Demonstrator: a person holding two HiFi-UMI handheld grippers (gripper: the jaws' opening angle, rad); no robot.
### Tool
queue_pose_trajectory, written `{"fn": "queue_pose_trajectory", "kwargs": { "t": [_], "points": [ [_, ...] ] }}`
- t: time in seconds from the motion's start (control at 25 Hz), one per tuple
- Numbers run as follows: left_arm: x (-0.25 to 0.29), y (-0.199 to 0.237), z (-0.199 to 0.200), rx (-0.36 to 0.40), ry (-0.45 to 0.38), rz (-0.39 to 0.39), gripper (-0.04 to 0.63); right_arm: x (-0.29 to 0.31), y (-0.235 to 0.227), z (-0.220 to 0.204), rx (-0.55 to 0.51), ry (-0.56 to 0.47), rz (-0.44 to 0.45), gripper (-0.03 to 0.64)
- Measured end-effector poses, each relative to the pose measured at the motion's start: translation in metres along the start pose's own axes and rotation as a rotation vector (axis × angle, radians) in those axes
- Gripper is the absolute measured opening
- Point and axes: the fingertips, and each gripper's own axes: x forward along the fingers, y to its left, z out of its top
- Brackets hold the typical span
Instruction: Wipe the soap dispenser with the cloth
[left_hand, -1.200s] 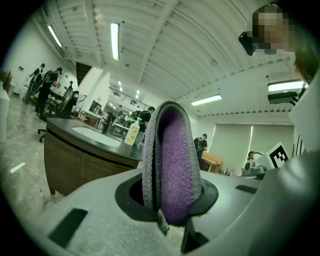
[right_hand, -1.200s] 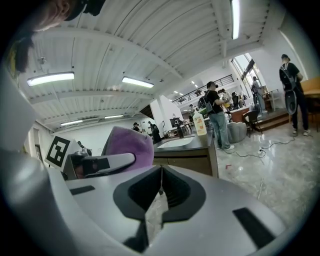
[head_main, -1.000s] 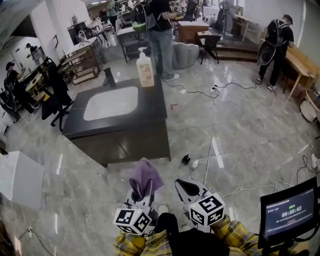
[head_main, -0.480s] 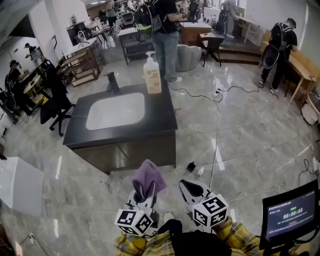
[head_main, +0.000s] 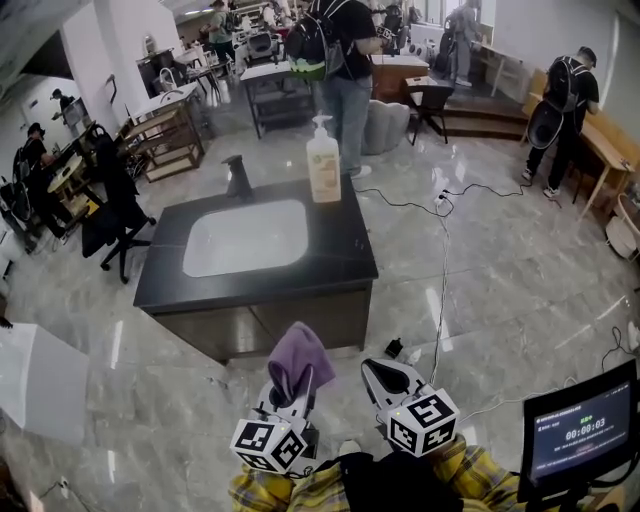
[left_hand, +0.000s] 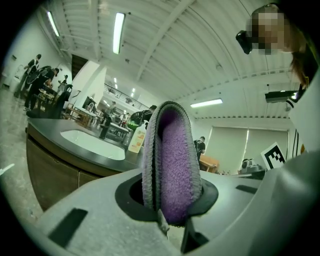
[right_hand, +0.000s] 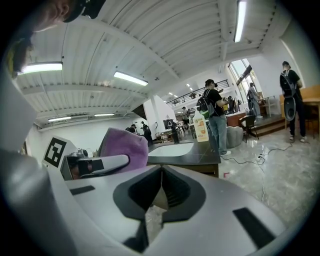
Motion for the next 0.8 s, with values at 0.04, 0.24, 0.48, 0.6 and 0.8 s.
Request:
{"fn": "queue_pose_trajectory", "kwargs": {
  "t": [0.04, 0.24, 0.48, 0.6, 0.8],
  "points": [
    [0.002, 0.006, 0.002, 0.001, -0.002, -0.003, 0.072, 0.006, 0.001, 0.0, -0.008, 0.0, 0.0, 0.005],
    [0.014, 0.025, 0.011, 0.004, 0.006, -0.01, 0.072, 0.025, -0.002, 0.004, -0.015, 0.015, -0.013, 0.005],
    [0.044, 0.04, 0.016, 0.005, 0.007, -0.007, 0.072, 0.056, -0.027, 0.018, -0.008, -0.014, -0.023, 0.005],
    [0.068, 0.045, 0.026, 0.013, -0.004, -0.001, 0.072, 0.075, -0.046, 0.033, -0.01, -0.024, -0.011, 0.005],
    [0.108, 0.053, 0.039, 0.016, -0.019, 0.019, 0.072, 0.104, -0.072, 0.057, -0.022, -0.026, 0.042, 0.005]
  ]
}}
